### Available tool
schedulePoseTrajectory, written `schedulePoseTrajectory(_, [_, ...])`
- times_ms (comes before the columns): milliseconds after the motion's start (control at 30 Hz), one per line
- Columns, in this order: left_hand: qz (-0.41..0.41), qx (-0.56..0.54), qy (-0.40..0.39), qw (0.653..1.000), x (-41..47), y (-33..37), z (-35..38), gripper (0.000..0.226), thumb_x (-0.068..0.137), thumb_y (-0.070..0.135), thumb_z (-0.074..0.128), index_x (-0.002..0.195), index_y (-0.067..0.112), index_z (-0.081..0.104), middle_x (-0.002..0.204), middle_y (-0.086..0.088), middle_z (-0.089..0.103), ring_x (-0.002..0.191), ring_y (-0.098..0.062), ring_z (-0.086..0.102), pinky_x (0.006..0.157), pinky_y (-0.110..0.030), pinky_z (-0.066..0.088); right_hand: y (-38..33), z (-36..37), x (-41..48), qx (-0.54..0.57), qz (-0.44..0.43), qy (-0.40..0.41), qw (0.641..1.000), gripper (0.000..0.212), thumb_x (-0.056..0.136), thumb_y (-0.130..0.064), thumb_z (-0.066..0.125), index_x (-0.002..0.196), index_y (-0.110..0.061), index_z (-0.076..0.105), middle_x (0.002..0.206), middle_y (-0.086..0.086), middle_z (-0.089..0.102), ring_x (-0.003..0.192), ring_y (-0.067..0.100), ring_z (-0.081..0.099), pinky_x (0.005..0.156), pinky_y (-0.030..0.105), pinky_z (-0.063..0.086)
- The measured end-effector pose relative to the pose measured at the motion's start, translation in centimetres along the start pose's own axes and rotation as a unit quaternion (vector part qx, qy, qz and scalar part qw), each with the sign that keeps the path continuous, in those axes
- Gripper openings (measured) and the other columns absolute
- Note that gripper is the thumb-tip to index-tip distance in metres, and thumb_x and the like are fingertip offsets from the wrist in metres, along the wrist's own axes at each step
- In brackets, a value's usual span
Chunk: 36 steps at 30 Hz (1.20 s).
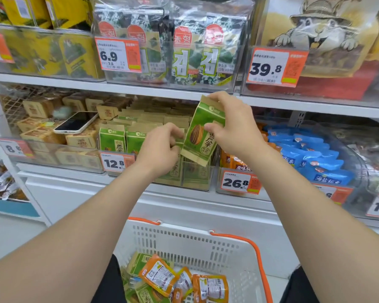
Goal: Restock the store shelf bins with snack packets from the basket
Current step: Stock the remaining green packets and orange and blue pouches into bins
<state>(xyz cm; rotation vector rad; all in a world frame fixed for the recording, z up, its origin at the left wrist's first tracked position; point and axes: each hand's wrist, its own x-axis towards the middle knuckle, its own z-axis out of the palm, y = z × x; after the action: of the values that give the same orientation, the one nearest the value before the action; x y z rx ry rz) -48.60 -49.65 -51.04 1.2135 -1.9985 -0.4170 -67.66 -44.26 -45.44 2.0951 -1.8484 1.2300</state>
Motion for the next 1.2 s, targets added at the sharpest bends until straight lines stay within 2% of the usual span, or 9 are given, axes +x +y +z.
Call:
schedulePoseTrajectory(167, [0.003, 0.039, 0.019, 0.999, 0.2, -0.5, 0.6, 0.053, 0.088, 0.011, 0.067, 0.130, 0.034, 0.044, 0.070, 0.002, 0.065, 0.073, -0.021, 0.064, 0.069, -0.048, 0.058, 0.7, -0.3, 1.1, -0.004, -0.020, -0.031, 0.999, 0.057, 0.089, -0.016, 0.078, 0.140, -0.025, 0.053, 0.125, -0.001, 0.056, 0.117, 0.009, 0.048, 0.101, 0.020, 0.033])
schedulePoseTrajectory(333, [-0.024, 0.098, 0.019, 0.995, 0.3, -0.5, 0.6, 0.025, 0.096, 0.038, 0.054, 0.120, 0.035, 0.057, 0.081, 0.000, 0.069, 0.082, -0.030, 0.066, 0.073, -0.047, 0.059, 1.2, 2.2, 0.9, -0.091, -0.016, -0.189, 0.978, 0.059, 0.093, -0.014, 0.075, 0.145, -0.028, 0.051, 0.137, 0.002, 0.053, 0.132, 0.024, 0.050, 0.112, 0.038, 0.038])
schedulePoseTrajectory(400, [-0.027, 0.095, 0.028, 0.995, 0.2, -0.3, 0.7, 0.019, 0.098, 0.037, 0.048, 0.114, 0.033, 0.057, 0.078, -0.001, 0.069, 0.077, -0.030, 0.065, 0.071, -0.046, 0.058, 1.6, 3.4, 0.6, -0.153, -0.011, -0.245, 0.957, 0.059, 0.094, -0.017, 0.072, 0.147, -0.028, 0.048, 0.141, 0.002, 0.057, 0.134, 0.028, 0.049, 0.111, 0.044, 0.037])
schedulePoseTrajectory(500, [-0.025, 0.093, 0.027, 0.995, 0.3, -0.4, 0.6, 0.023, 0.099, 0.028, 0.046, 0.118, 0.028, 0.059, 0.079, -0.002, 0.068, 0.076, -0.029, 0.064, 0.070, -0.045, 0.058, 1.6, 4.1, 0.5, -0.240, -0.016, -0.255, 0.936, 0.056, 0.093, -0.025, 0.071, 0.142, -0.031, 0.046, 0.123, 0.002, 0.062, 0.122, 0.033, 0.045, 0.100, 0.051, 0.030])
schedulePoseTrajectory(733, [-0.024, 0.090, 0.019, 0.995, 0.2, -0.8, 0.4, 0.030, 0.099, 0.020, 0.048, 0.126, 0.026, 0.059, 0.080, 0.000, 0.069, 0.074, -0.028, 0.065, 0.069, -0.046, 0.058, 1.0, 4.3, 1.6, -0.271, -0.009, -0.296, 0.916, 0.052, 0.088, -0.031, 0.076, 0.134, -0.030, 0.052, 0.119, -0.002, 0.062, 0.123, 0.029, 0.048, 0.106, 0.056, 0.025])
schedulePoseTrajectory(900, [-0.021, 0.085, 0.011, 0.996, 0.1, -1.1, 0.4, 0.032, 0.100, 0.020, 0.047, 0.130, 0.027, 0.058, 0.078, 0.001, 0.069, 0.073, -0.027, 0.065, 0.069, -0.047, 0.059, 0.5, 5.7, 1.0, -0.367, -0.005, -0.216, 0.905, 0.030, 0.081, -0.023, 0.078, 0.097, -0.025, 0.052, 0.091, 0.000, 0.057, 0.115, 0.032, 0.052, 0.107, 0.057, 0.027])
schedulePoseTrajectory(1033, [-0.027, 0.074, -0.004, 0.997, 0.0, -1.2, 0.2, 0.036, 0.099, 0.020, 0.046, 0.133, 0.031, 0.055, 0.077, 0.000, 0.069, 0.070, -0.027, 0.066, 0.069, -0.047, 0.060, 1.0, 6.0, 1.1, -0.377, -0.002, -0.171, 0.910, 0.042, 0.082, -0.017, 0.078, 0.118, -0.023, 0.057, 0.111, 0.007, 0.070, 0.127, 0.037, 0.046, 0.107, 0.058, 0.027])
schedulePoseTrajectory(1100, [-0.022, 0.070, -0.008, 0.997, -0.1, -1.3, 0.1, 0.035, 0.099, 0.020, 0.047, 0.132, 0.031, 0.052, 0.077, -0.001, 0.069, 0.070, -0.027, 0.066, 0.070, -0.048, 0.059, 1.2, 6.5, 1.0, -0.381, 0.000, -0.181, 0.907, 0.057, 0.082, -0.022, 0.079, 0.132, -0.021, 0.051, 0.121, 0.009, 0.069, 0.131, 0.040, 0.043, 0.107, 0.059, 0.026])
schedulePoseTrajectory(1200, [-0.006, 0.049, 0.000, 0.999, -0.4, -1.4, 0.1, 0.031, 0.099, 0.016, 0.051, 0.124, 0.029, 0.038, 0.071, -0.002, 0.066, 0.066, -0.025, 0.065, 0.067, -0.050, 0.057, 1.4, 6.7, 0.8, -0.392, 0.019, -0.110, 0.913, 0.079, 0.075, -0.040, 0.086, 0.138, -0.020, 0.042, 0.132, 0.013, 0.060, 0.127, 0.038, 0.046, 0.103, 0.055, 0.032])
